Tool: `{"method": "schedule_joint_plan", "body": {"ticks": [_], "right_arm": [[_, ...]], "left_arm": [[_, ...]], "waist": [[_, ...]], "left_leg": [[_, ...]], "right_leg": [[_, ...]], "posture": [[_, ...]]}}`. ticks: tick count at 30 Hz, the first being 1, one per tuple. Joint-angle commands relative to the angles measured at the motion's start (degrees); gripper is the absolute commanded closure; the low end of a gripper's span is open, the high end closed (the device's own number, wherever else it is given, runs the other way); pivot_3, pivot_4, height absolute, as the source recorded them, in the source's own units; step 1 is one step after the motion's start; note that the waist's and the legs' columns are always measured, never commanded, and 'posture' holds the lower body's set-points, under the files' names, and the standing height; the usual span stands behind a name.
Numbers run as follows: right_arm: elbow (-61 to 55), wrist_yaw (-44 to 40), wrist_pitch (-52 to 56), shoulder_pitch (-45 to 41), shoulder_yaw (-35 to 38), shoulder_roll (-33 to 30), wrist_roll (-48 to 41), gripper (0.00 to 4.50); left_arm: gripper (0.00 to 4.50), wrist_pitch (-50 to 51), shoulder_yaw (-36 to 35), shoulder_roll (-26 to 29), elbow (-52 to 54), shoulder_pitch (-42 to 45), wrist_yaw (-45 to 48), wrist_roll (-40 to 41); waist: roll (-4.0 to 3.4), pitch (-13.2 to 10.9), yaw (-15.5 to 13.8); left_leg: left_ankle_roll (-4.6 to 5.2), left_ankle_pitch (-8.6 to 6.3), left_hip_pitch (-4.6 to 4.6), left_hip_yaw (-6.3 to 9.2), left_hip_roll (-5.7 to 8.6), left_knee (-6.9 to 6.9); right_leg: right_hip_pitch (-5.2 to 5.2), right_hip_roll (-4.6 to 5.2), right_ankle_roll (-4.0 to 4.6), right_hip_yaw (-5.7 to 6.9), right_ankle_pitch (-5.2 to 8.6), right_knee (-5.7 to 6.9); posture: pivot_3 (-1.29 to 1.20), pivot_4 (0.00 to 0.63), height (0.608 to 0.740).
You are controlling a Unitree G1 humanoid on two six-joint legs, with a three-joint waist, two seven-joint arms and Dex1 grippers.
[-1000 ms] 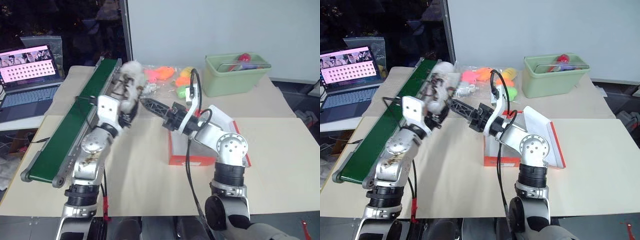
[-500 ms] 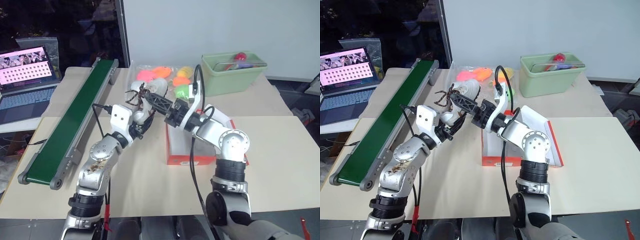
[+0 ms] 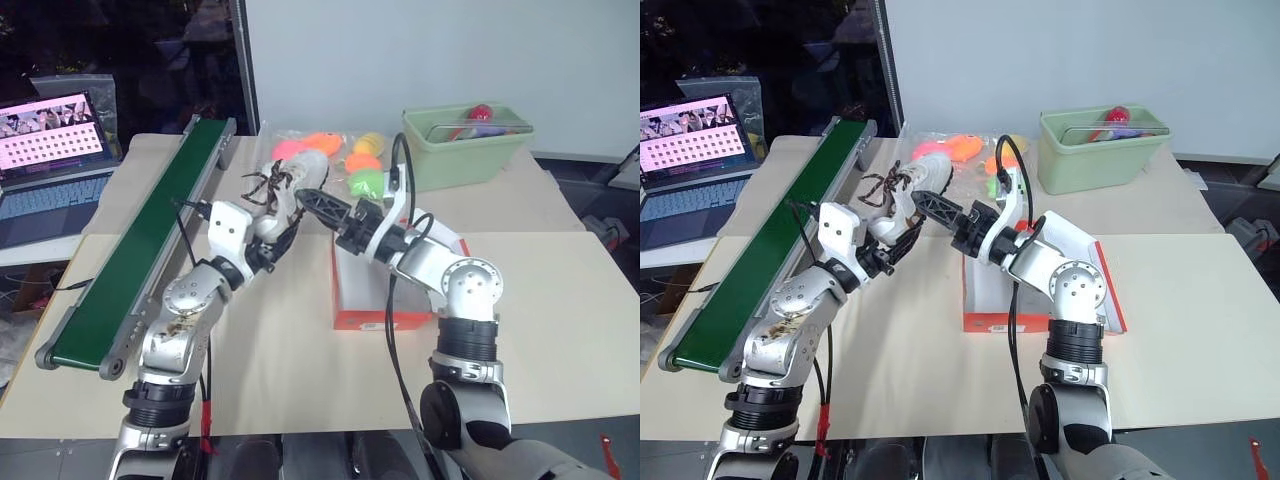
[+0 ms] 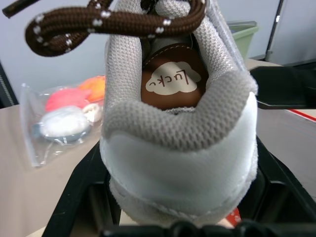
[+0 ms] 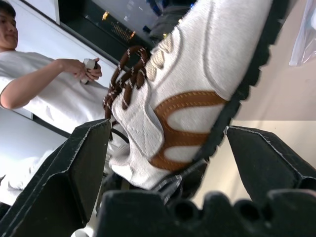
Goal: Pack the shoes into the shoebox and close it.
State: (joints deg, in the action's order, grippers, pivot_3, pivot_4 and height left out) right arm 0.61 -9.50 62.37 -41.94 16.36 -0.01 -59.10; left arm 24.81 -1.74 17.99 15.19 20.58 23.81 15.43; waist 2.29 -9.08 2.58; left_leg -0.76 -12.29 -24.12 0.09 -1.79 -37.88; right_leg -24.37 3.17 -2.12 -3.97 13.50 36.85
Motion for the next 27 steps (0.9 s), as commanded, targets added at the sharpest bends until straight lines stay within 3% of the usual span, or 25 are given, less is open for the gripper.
{"method": "schedule_joint_plan", "body": {"ticks": [1,10,19,22,27], "right_arm": [[-0.6,-1.0,-1.6,-0.4,-0.2,-0.4,-0.5,0.00],[1.3,-1.5,-2.9,-2.2,-0.4,0.9,-0.7,0.00],[3.2,-1.6,-5.2,-4.1,-0.2,2.3,-0.7,0.00],[2.1,-0.8,-5.1,-3.2,-0.5,2.2,-0.5,0.72],[0.4,-0.6,-4.6,-3.0,-1.5,1.5,-0.4,2.45]], "left_arm": [[1.95,0.0,-0.6,0.1,4.9,1.1,0.2,1.5],[1.95,8.8,2.7,-1.0,13.2,0.3,2.4,9.5],[1.95,10.1,3.7,-0.7,12.7,0.9,2.7,9.7],[1.96,9.5,3.5,-0.4,11.7,1.2,2.7,9.2],[1.96,9.1,4.0,-0.5,11.1,1.0,2.4,8.2]], "waist": [[0.00,0.0,0.0],[0.00,0.0,0.0],[-0.01,0.0,0.0],[-0.02,0.0,0.0],[-0.02,0.0,0.0]], "left_leg": [[0.00,0.00,0.00,0.00,0.00,0.00],[0.00,0.00,-0.01,0.00,-0.01,0.00],[0.00,0.00,-0.01,0.00,0.00,0.00],[0.00,0.00,-0.01,0.01,0.00,0.00],[0.00,0.00,-0.01,0.01,0.00,0.00]], "right_leg": [[0.00,0.00,0.00,0.00,0.00,0.00],[0.00,0.00,0.00,0.00,0.00,0.00],[0.00,-0.02,0.00,0.00,0.00,-0.04],[0.00,-0.01,0.00,0.00,0.00,-0.04],[0.00,-0.01,0.00,0.00,0.00,-0.04]], "posture": [[0.00,0.150,0.729],[0.00,0.150,0.729],[0.00,0.150,0.729],[0.00,0.150,0.729],[0.00,0.150,0.729]]}}
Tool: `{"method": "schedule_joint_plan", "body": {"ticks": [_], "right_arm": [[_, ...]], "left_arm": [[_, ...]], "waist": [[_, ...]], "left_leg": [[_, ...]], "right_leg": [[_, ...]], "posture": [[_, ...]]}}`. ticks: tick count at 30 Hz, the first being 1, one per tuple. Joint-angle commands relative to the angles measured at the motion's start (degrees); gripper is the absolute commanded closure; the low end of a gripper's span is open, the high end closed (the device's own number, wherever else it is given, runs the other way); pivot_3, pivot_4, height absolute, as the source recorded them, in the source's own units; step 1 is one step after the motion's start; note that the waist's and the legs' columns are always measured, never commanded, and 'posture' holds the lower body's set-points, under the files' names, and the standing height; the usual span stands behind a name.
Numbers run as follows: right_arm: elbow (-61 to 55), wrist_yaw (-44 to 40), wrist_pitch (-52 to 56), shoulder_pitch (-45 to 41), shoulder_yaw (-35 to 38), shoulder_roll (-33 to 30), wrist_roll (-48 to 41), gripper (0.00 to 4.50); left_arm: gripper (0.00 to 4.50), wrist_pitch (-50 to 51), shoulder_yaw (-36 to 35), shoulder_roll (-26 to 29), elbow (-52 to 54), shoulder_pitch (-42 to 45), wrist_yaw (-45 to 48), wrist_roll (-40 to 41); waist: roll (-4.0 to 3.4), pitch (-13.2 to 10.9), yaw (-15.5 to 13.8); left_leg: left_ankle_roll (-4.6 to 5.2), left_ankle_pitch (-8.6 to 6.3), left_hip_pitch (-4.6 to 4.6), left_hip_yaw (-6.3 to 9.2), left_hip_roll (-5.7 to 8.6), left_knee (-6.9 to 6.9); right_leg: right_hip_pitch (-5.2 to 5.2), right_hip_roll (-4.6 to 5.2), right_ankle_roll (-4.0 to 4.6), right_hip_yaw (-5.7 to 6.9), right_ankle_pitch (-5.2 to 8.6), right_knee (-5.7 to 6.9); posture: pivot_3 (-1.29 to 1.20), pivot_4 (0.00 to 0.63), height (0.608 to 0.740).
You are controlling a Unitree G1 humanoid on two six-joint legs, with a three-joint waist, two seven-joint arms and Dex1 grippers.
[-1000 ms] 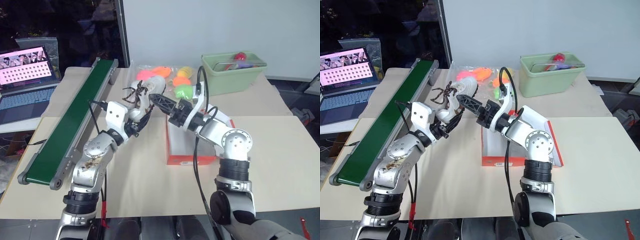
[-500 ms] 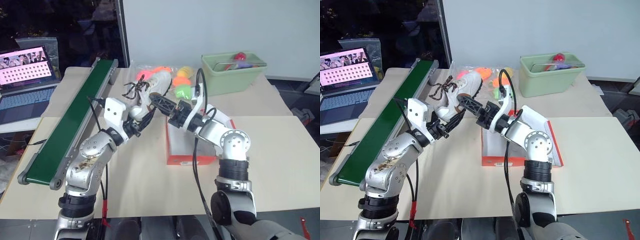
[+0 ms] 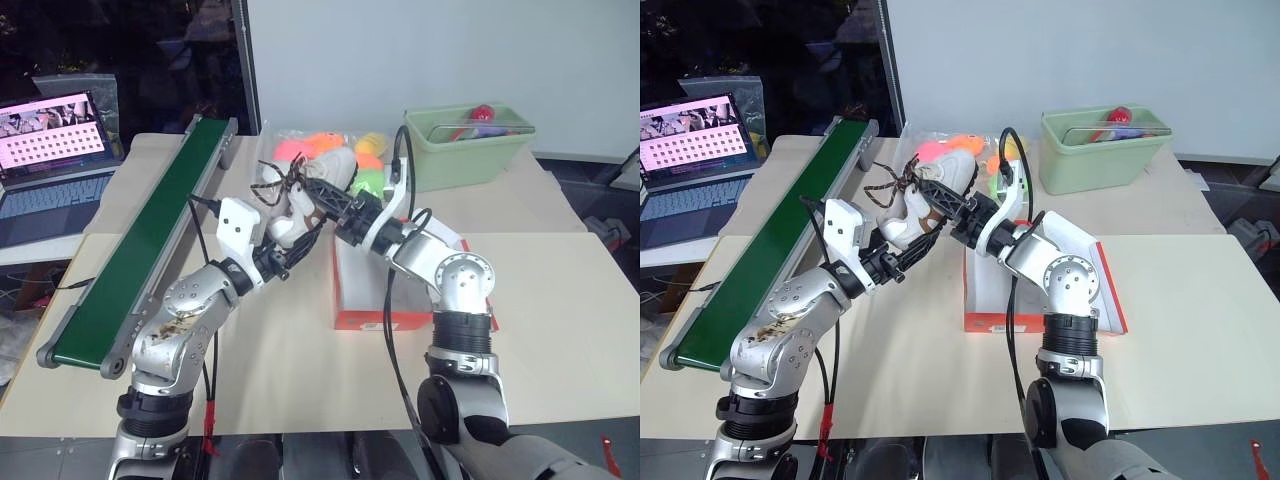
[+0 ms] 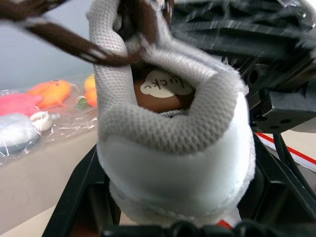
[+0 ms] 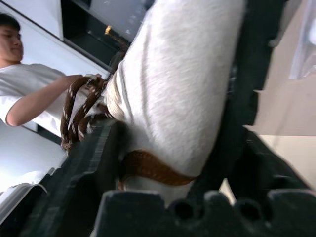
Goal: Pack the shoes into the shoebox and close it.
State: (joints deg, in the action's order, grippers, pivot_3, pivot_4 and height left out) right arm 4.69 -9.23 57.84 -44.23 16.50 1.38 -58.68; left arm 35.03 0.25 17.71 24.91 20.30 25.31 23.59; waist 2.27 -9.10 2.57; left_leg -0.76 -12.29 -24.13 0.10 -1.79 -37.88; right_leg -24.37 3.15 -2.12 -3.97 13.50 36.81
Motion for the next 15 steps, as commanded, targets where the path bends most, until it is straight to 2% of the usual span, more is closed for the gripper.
{"method": "schedule_joint_plan", "body": {"ticks": [1,2,8,10,11,13,15], "right_arm": [[-4.7,-1.2,0.3,-0.6,-2.5,-0.3,-0.6,2.73],[-5.3,-1.4,0.9,-0.5,-2.9,-0.5,-0.9,3.03],[-7.4,-0.4,2.8,-1.3,-2.3,0.7,-4.4,3.03],[-7.2,1.3,1.9,-2.1,-0.9,1.8,-5.4,3.07],[-6.4,3.5,0.6,-2.9,0.7,2.7,-6.0,3.07],[-5.6,6.5,-1.3,-3.9,2.6,3.5,-6.1,3.07],[-4.8,9.1,-2.8,-5.0,3.9,2.9,-4.8,3.07]], "left_arm": [[1.96,-1.2,2.1,-0.3,1.2,1.4,0.7,-0.2],[1.96,-1.2,2.2,-0.3,1.0,1.3,0.7,-0.3],[1.96,-2.6,3.7,0.0,0.1,0.7,1.2,-1.9],[1.12,-2.9,3.5,-0.4,0.0,0.4,1.3,-1.5],[0.97,-3.1,4.3,0.2,0.0,0.1,1.9,-2.2],[0.13,-3.4,5.6,1.4,0.1,-0.3,2.6,-3.6],[0.06,-3.1,5.2,1.3,0.0,-0.5,2.6,-3.1]], "waist": [[0.00,0.0,0.0],[0.00,0.0,0.0],[0.00,0.0,0.1],[0.00,0.0,0.0],[0.00,0.0,0.1],[-0.02,0.0,0.2],[-0.03,0.0,0.0]], "left_leg": [[0.00,0.00,0.00,0.00,0.00,0.00],[0.00,0.00,0.00,0.00,0.00,0.00],[0.00,0.00,0.01,0.00,-0.01,0.00],[0.00,0.00,0.00,0.00,-0.01,0.00],[0.00,0.00,0.00,0.00,-0.01,0.00],[0.00,0.00,0.00,0.00,-0.02,0.00],[0.00,0.00,0.00,0.00,-0.02,0.00]], "right_leg": [[0.00,0.00,0.00,0.00,0.00,0.00],[0.00,0.00,0.00,0.00,0.00,0.00],[0.00,-0.01,0.00,0.00,0.00,0.00],[0.00,-0.01,0.00,0.00,0.00,0.00],[0.00,-0.01,0.00,0.00,0.00,0.00],[-0.01,-0.02,0.00,-0.01,0.00,0.00],[-0.02,-0.02,0.00,-0.01,0.00,0.01]], "posture": [[0.00,0.150,0.729],[0.00,0.150,0.729],[0.00,0.150,0.729],[0.00,0.150,0.729],[0.00,0.150,0.729],[0.00,0.150,0.729],[0.00,0.150,0.729]]}}
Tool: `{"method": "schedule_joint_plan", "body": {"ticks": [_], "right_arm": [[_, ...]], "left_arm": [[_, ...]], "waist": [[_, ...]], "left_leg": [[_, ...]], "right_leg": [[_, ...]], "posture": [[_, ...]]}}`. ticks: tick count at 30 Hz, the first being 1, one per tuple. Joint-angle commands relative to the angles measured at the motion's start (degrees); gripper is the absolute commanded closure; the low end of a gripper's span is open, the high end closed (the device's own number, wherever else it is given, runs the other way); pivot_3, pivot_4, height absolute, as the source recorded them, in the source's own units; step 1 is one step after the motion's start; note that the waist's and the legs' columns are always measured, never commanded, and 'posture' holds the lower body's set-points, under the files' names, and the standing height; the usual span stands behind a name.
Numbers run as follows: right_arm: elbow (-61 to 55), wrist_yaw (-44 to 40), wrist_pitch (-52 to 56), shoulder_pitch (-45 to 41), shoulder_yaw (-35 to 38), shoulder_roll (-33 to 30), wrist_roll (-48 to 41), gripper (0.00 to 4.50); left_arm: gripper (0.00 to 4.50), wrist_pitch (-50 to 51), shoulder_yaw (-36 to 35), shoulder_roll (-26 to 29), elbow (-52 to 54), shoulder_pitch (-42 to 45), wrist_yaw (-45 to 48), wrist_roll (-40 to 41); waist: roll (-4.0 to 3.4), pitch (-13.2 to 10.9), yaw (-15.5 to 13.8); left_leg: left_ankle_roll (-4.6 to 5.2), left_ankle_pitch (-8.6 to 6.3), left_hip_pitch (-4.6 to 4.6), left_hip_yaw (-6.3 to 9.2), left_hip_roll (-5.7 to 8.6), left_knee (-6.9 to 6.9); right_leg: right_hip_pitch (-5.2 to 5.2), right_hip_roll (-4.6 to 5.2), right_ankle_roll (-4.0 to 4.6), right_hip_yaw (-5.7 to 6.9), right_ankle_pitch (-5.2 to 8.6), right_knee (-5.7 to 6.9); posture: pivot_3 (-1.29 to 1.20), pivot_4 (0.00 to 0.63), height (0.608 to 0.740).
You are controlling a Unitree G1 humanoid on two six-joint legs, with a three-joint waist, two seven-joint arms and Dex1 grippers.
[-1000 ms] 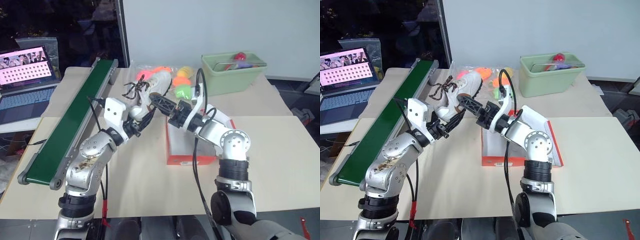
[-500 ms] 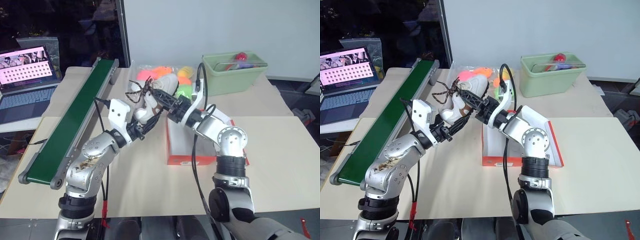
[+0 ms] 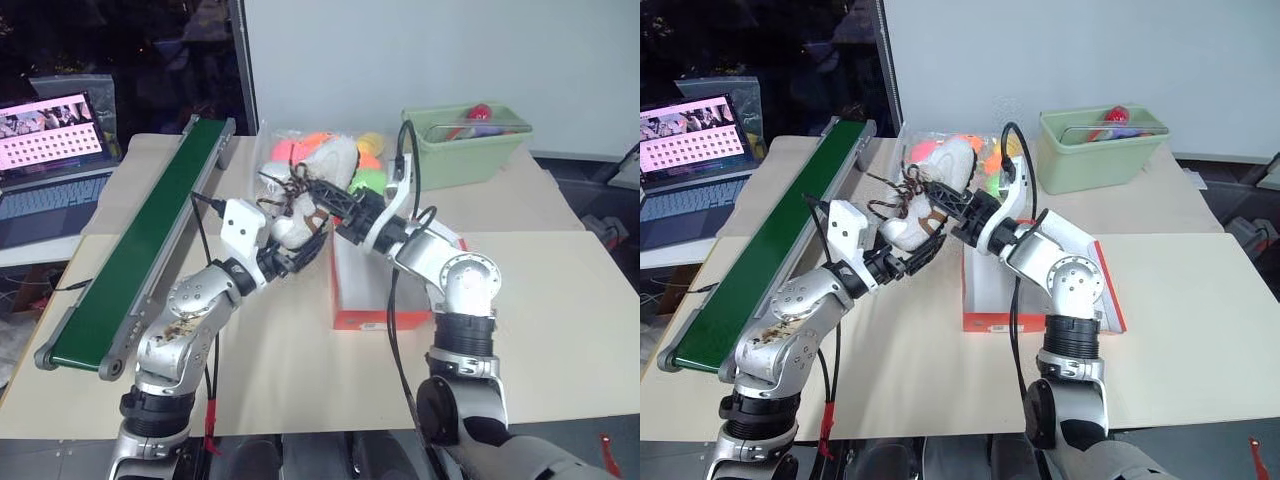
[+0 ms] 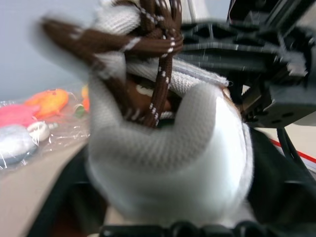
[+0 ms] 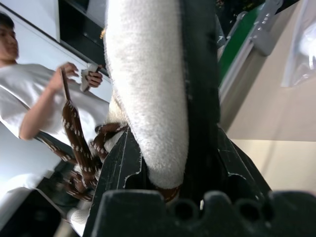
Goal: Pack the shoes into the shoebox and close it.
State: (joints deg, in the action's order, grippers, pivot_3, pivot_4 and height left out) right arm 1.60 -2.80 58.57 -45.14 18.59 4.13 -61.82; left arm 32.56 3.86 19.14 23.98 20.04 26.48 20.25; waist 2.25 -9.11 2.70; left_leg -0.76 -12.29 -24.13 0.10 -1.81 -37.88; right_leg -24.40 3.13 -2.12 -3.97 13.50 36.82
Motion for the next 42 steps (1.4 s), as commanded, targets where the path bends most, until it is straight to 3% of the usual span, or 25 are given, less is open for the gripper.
{"method": "schedule_joint_plan", "body": {"ticks": [1,4,9,12,14,20,27,35,42], "right_arm": [[-1.2,3.3,-3.9,-4.5,2.2,-0.6,-1.2,3.07],[0.4,2.5,-3.8,-5.6,2.3,-5.8,1.3,3.07],[9.1,-3.7,0.3,-9.5,1.6,-22.2,6.0,3.07],[13.2,-14.0,11.7,-13.0,-10.7,-38.1,12.3,3.07],[15.7,-19.1,15.9,-14.6,-17.7,-43.8,15.8,3.07],[22.1,-27.1,22.9,-16.6,-27.9,-47.2,22.4,3.07],[31.5,-35.3,18.0,-17.4,-37.5,-45.0,32.6,3.07],[44.1,-38.2,14.3,-22.6,-35.1,-38.6,39.8,3.07],[43.6,-39.2,15.1,-28.3,-33.2,-37.0,42.5,3.07]], "left_arm": [[0.06,-0.7,1.1,-0.3,1.0,-0.4,1.4,0.7],[0.06,-1.9,1.1,0.6,1.1,-1.1,2.2,0.1],[0.06,-3.1,2.1,2.1,0.2,-3.0,2.7,-2.0],[0.06,-3.9,2.6,2.2,0.1,-3.5,2.9,-2.7],[0.06,-4.0,2.7,2.1,0.0,-3.4,3.0,-2.6],[0.06,-4.7,4.1,1.8,-0.8,-2.7,4.0,-3.0],[0.06,-5.0,5.1,1.2,-0.4,-3.1,4.3,-2.9],[0.06,-5.3,4.6,0.6,-1.4,-2.1,3.9,-3.5],[0.06,-6.2,5.0,-0.4,-2.7,-1.0,4.0,-3.9]], "waist": [[0.00,0.0,-0.1],[-0.01,0.0,-0.6],[-0.03,0.0,-0.8],[-0.50,-0.4,-0.5],[-0.65,-0.4,-0.4],[-0.65,-0.5,0.6],[-0.63,-0.4,-0.4],[-0.61,-0.4,-0.1],[-0.74,-0.5,-0.3]], "left_leg": [[0.00,0.00,-0.01,0.00,0.01,0.00],[0.00,0.00,-0.02,0.00,0.04,0.00],[0.00,0.00,-0.05,-0.03,0.11,0.00],[0.01,0.00,-0.06,-0.08,0.10,0.00],[0.02,0.00,-0.07,-0.13,0.13,0.01],[0.05,-0.02,0.04,-0.10,-0.05,0.06],[0.04,-0.02,0.04,-0.09,0.00,0.01],[0.04,-0.01,0.15,-0.10,0.02,-0.02],[0.03,-0.01,-0.06,-0.09,0.04,-0.02]], "right_leg": [[0.00,0.01,0.00,0.00,0.00,-0.01],[0.03,0.04,0.00,0.01,0.00,-0.05],[0.05,0.12,-0.01,0.02,0.01,-0.15],[0.02,0.09,-0.01,-0.03,0.01,-0.15],[-0.01,0.11,-0.01,-0.09,0.02,-0.18],[0.01,-0.11,0.10,-0.14,0.07,-0.06],[0.08,-0.06,0.08,-0.09,0.07,-0.14],[0.15,-0.04,0.08,-0.10,0.07,-0.07],[-0.14,-0.02,0.09,-0.11,0.06,0.06]], "posture": [[0.00,0.150,0.729],[0.00,0.150,0.729],[0.00,0.150,0.729],[0.00,0.150,0.729],[0.00,0.150,0.729],[0.00,0.150,0.729],[0.00,0.150,0.729],[0.00,0.150,0.729],[0.00,0.150,0.729]]}}
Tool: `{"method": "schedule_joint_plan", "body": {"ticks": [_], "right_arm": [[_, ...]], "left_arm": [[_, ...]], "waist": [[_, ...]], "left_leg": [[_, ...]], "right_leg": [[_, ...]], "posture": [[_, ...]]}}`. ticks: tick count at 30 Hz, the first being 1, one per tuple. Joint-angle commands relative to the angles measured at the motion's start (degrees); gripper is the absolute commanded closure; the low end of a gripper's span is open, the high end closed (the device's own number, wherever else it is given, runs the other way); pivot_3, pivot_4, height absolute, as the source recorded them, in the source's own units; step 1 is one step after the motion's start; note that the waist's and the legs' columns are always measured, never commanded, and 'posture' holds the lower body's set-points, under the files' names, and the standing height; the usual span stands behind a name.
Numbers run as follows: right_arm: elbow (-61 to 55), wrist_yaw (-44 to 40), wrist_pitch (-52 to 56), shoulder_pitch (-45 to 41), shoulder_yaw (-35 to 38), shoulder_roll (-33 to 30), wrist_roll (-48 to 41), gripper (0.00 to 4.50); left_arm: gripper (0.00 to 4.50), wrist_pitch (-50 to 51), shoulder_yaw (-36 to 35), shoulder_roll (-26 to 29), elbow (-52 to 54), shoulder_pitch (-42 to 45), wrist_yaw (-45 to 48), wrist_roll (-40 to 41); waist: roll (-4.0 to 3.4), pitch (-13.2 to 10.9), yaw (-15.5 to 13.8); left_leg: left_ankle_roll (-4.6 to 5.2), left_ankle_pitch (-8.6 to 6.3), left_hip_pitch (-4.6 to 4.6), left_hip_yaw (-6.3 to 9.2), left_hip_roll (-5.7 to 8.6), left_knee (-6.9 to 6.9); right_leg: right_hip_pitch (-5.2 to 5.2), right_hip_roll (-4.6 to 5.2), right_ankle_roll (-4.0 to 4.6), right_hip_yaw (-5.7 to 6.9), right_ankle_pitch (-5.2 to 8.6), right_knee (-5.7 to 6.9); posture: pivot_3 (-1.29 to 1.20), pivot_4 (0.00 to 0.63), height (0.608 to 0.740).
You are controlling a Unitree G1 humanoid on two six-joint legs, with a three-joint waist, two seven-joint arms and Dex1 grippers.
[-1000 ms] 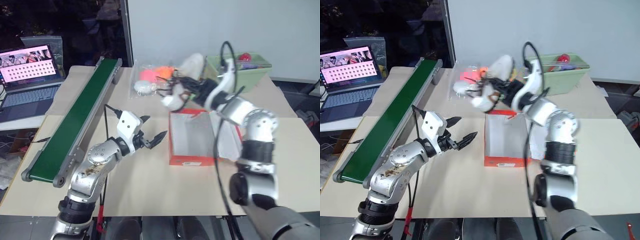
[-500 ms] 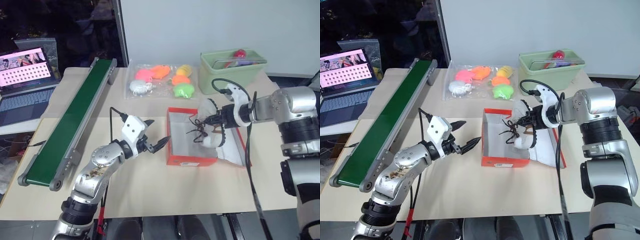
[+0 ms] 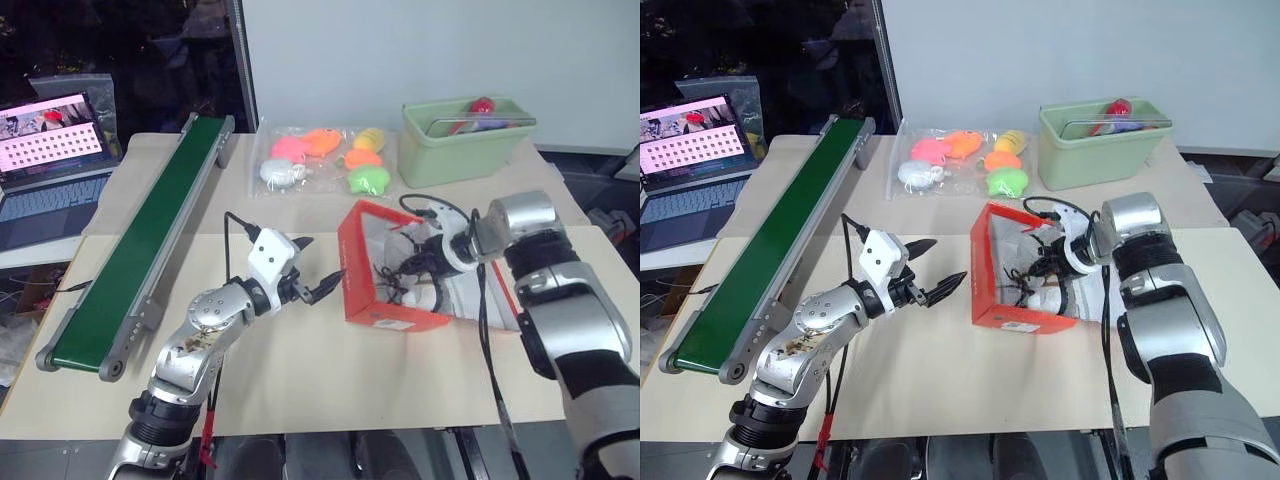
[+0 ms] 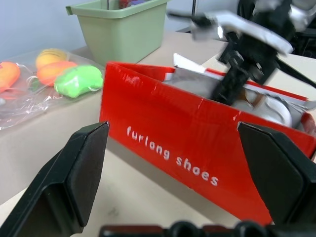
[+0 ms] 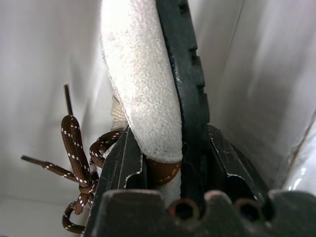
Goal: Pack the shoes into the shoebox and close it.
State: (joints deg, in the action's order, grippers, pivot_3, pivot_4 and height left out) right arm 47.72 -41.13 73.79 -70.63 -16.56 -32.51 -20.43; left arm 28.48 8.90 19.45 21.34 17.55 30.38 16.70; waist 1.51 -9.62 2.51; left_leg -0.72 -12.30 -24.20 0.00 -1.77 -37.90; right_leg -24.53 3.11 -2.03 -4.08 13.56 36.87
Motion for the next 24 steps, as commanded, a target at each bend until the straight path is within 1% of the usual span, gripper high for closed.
{"method": "schedule_joint_plan", "body": {"ticks": [1,8,20,22,23,24], "right_arm": [[-3.1,-0.9,-0.2,-2.4,1.8,-0.5,1.5,3.07],[-10.0,-2.0,1.4,2.6,0.8,-1.3,2.9,3.07],[-12.1,-2.1,3.8,4.1,2.2,-1.5,3.7,3.07],[-12.0,-2.0,3.9,4.2,2.3,-1.3,3.8,2.51],[-11.9,-1.9,3.8,4.3,2.4,-1.2,3.9,2.33],[-11.7,-1.8,3.9,4.2,2.7,-1.1,3.8,1.94]], "left_arm": [[0.06,-2.2,-0.1,-0.9,-0.3,1.7,0.1,-0.4],[0.06,-3.2,0.1,-1.5,-1.6,2.7,0.3,-0.9],[0.06,-3.0,-0.4,-2.2,-1.2,3.9,0.0,-0.7],[0.00,-2.7,-0.3,-2.4,-0.8,3.6,-0.2,-0.7],[0.00,-2.6,-0.4,-2.5,-0.6,3.5,-0.3,-0.6],[0.00,-2.5,-0.5,-2.6,-0.4,3.3,-0.5,-0.5]], "waist": [[0.00,0.0,-0.1],[0.00,0.0,-0.7],[0.00,0.0,-0.2],[0.00,0.0,-0.2],[0.00,0.0,-0.2],[0.00,0.0,-0.2]], "left_leg": [[0.00,0.00,0.01,0.01,-0.01,0.00],[0.00,0.00,-0.02,0.03,0.05,0.00],[0.00,0.00,-0.01,0.03,0.06,-0.01],[0.00,0.00,-0.01,0.03,0.06,-0.01],[0.00,0.00,-0.01,0.03,0.06,-0.01],[0.00,0.00,0.00,0.03,0.06,-0.01]], "right_leg": [[0.02,-0.01,0.00,0.02,0.00,0.00],[0.10,0.06,-0.02,0.07,0.00,-0.11],[0.06,0.06,-0.02,0.06,0.00,-0.03],[0.06,0.06,-0.02,0.06,0.00,-0.04],[0.06,0.06,-0.02,0.06,0.00,-0.04],[0.06,0.06,-0.02,0.06,0.00,-0.03]], "posture": [[0.00,0.150,0.729],[0.00,0.150,0.729],[0.00,0.150,0.729],[0.00,0.150,0.729],[0.00,0.150,0.729],[0.00,0.150,0.729]]}}
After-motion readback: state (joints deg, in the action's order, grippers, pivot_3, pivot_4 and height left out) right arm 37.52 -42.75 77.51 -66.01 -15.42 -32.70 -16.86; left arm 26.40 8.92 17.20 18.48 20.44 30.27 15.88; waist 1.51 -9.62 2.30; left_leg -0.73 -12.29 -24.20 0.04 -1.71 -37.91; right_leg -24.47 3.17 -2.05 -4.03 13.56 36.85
